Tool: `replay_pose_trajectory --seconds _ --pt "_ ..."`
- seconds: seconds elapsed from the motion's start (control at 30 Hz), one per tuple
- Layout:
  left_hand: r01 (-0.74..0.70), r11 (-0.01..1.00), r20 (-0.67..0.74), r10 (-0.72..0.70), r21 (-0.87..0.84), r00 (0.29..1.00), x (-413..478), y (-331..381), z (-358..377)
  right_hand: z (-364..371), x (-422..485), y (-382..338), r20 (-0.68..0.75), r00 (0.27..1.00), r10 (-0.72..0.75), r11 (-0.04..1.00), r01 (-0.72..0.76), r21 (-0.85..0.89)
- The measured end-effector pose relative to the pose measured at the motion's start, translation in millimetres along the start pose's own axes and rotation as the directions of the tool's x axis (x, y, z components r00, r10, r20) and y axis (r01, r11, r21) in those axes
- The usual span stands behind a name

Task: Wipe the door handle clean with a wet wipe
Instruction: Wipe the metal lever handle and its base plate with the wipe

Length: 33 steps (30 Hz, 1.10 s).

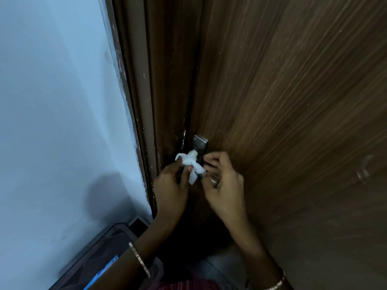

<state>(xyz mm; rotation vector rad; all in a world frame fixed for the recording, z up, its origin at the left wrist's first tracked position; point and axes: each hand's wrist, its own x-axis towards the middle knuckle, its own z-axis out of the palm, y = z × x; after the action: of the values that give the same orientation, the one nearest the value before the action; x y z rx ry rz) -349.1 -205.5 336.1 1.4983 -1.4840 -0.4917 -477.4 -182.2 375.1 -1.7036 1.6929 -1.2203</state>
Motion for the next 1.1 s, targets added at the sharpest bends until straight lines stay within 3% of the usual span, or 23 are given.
replay_pose_trajectory --seconds 0.1,0.27,0.43,0.5,0.83,1.1 --pt "0.109 0.989 0.039 -0.105 -0.103 0.994 3 -4 7 -9 -14 13 -0.058 0.990 0.129 0.991 -0.131 -0.039" --pt "0.358 0.897 0.131 -0.334 -0.259 0.933 8 -11 18 -9 -32 24 -0.070 0.985 0.160 0.987 -0.161 -0.013" --pt "0.641 0.545 0.448 -0.458 -0.541 0.767 -2 -4 24 -9 -27 27 -0.096 0.982 0.164 0.986 -0.161 0.034" --pt "0.670 0.481 0.502 -0.443 -0.566 0.743 -7 -1 26 -9 -27 30 -0.092 0.985 0.148 0.988 -0.145 0.047" --pt "0.690 0.529 0.627 -0.333 -0.493 0.704 -23 11 23 -1 -29 38 -0.110 0.947 0.303 0.926 -0.265 0.270" --pt "0.642 0.626 0.744 -0.143 -0.442 0.653 -36 29 10 -14 -26 28 0.120 0.890 0.441 0.729 -0.433 0.530"
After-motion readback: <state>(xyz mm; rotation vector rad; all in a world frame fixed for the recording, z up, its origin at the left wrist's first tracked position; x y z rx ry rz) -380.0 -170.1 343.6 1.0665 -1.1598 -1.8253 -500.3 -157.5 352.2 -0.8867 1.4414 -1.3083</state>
